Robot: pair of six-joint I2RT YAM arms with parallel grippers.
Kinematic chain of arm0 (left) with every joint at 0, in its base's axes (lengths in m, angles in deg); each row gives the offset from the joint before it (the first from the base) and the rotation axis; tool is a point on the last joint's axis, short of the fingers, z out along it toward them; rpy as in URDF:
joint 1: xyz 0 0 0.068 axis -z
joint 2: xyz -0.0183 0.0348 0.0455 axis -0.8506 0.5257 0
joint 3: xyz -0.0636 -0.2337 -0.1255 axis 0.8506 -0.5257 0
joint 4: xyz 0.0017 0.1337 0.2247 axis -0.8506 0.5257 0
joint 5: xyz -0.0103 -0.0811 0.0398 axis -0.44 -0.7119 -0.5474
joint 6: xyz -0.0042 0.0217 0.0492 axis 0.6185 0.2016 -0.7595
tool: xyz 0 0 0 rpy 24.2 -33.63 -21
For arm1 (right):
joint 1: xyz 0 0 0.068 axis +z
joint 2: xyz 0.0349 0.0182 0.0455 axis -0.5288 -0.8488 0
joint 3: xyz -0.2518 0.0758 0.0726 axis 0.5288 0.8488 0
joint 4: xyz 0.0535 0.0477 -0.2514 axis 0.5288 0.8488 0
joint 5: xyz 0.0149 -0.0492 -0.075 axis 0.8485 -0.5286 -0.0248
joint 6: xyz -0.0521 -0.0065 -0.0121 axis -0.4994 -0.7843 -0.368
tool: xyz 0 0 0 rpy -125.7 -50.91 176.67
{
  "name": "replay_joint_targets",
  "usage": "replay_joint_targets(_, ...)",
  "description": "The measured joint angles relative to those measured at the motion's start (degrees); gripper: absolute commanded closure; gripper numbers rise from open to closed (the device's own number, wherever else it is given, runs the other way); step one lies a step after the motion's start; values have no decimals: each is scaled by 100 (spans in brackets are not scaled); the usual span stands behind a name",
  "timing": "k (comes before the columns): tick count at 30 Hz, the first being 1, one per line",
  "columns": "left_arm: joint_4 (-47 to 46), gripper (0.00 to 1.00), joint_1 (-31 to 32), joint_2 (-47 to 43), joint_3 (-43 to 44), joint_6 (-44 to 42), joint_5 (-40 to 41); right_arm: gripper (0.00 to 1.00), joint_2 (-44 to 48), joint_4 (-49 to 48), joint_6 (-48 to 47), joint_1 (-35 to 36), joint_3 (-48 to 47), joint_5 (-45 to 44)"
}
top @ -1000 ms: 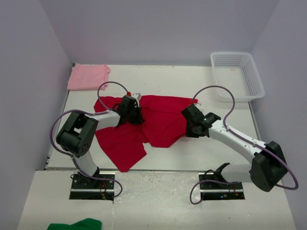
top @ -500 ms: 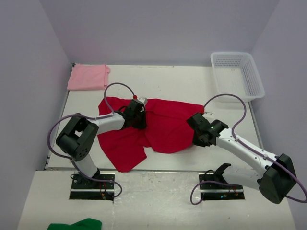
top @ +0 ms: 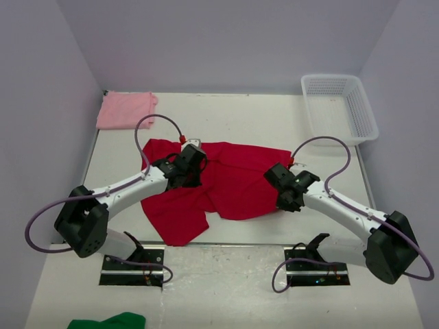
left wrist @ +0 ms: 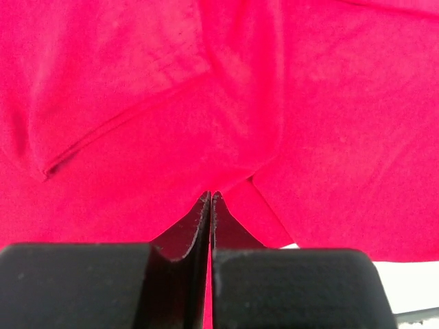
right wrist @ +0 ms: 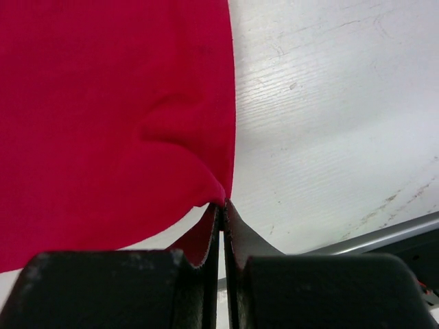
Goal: Fold and stack the t-shirts
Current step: Grap the side of the flattened tshirt closest away from the robot with both arms
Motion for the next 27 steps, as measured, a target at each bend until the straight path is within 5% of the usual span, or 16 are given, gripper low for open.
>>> replay_joint_targets(17,-957,100,2,3342,3401,-1161,-1858,100,-354,101,-127,-7,-616,-160)
replay_joint_targets(27,-1088,100,4,4629,4395,-1270,-2562,100,-625,103,-245,-37,-916,-214)
